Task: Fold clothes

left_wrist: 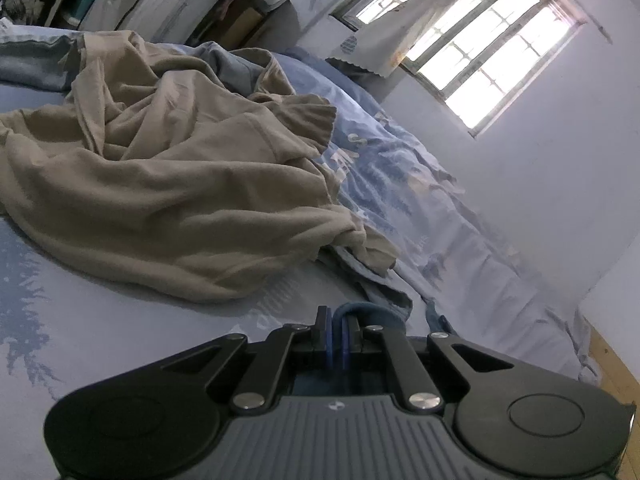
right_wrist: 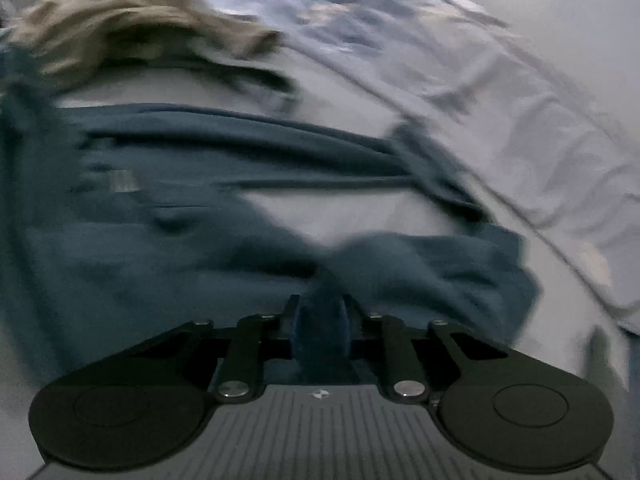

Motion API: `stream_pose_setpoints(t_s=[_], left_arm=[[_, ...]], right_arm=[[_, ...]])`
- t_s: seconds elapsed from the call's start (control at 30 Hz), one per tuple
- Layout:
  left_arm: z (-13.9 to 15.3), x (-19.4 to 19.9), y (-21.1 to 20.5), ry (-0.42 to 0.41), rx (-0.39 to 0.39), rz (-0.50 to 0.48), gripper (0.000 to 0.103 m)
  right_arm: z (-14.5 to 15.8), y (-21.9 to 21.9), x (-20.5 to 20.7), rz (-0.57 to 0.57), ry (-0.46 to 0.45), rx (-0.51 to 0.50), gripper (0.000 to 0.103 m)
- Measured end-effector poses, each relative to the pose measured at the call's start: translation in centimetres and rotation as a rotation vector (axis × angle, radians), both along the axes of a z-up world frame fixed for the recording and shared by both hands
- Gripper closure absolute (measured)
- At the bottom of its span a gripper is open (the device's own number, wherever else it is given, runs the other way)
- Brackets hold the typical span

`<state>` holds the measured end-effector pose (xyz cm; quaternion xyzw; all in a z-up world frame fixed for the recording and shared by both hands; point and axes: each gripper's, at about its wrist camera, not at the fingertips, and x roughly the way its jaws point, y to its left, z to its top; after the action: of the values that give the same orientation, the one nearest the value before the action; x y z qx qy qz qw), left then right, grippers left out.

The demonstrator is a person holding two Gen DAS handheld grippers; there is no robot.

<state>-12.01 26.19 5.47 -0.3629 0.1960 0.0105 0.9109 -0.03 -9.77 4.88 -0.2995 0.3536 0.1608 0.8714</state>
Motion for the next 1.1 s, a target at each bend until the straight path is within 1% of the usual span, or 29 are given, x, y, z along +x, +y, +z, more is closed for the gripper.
stream_pose_setpoints(t_s=[0.03,0.1,0.2,0.23,0.3,0.33,0.37,0.4,0.43,0.5,0.57,0.7,0.8,0.87,0.97,1.03,1.07,1.1], left_arm=[[0.0,0.0,-0.1,0.0,0.003,-0.002,0.101],[0.0,0.1,-0.2,0.001,0.003,-0.002,0.101],[0.0,0.1,-0.2,0.003,0.001,-0.001,0.101],[0.0,0.1,-0.3,0.003,0.003,-0.002,0.101],[0.0,0.1,-0.4,0.003,0.008,-0.005,0.101],[0.0,0.1,-0.4,0.003,0.012,-0.007,0.101],[-0.1,0.1,-0.5,0.006,0.016,-0.008,0.101],[-0.2,0.1,-0.5,0.01,0.017,-0.009,0.101],[-0.3,0.2,-0.5,0.015,0.016,-0.01,0.1],[-0.4,0.2,-0.4,0.022,0.01,-0.01,0.1],[-0.5,0.3,-0.4,0.025,0.005,-0.009,0.1],[-0.6,0.4,-0.4,0.031,0.008,-0.014,0.1],[-0.8,0.5,-0.2,0.043,0.008,-0.013,0.1],[-0.9,0.6,-0.2,0.049,0.01,-0.013,0.1],[-1.1,0.7,-0.3,0.061,0.012,-0.022,0.1],[-1.3,0.8,-0.4,0.071,0.011,-0.029,0.1],[-1.3,0.8,-0.4,0.073,0.008,-0.03,0.1],[-1.4,0.8,-0.5,0.076,0.005,-0.031,0.1]], right_arm=[[0.2,-0.7,0.8,-0.052,-0.053,-0.024,0.095],[0.8,-2.7,2.4,-0.196,-0.143,-0.034,0.095],[1.5,-5.9,4.4,-0.39,-0.173,-0.028,0.095],[1.8,-6.4,4.5,-0.399,-0.162,-0.014,0.095],[2.6,-7.1,3.9,-0.349,-0.13,0.061,0.092],[3.1,-7.1,3.3,-0.265,-0.107,0.114,0.087],[3.5,-6.9,2.7,-0.151,-0.075,0.161,0.075],[3.6,-6.5,2.2,-0.043,-0.04,0.191,0.066],[3.5,-6.1,2.1,0.038,0.002,0.197,0.054],[3.0,-4.9,2.5,0.135,0.08,0.14,0.054],[2.2,-3.6,3.2,0.196,0.096,0.042,0.054],[0.8,-1.9,5.6,0.274,0.143,-0.052,0.054],[-0.9,-1.5,7.8,0.297,0.214,-0.099,0.054],[-1.7,-1.7,9.0,0.305,0.274,-0.098,0.054],[-2.0,-2.1,10.5,0.3,0.351,-0.062,0.054],[-2.0,-2.5,11.0,0.302,0.386,-0.038,0.055],[-2.0,-2.7,11.2,0.302,0.403,-0.021,0.061],[-1.9,-2.8,11.0,0.303,0.414,-0.01,0.065]])
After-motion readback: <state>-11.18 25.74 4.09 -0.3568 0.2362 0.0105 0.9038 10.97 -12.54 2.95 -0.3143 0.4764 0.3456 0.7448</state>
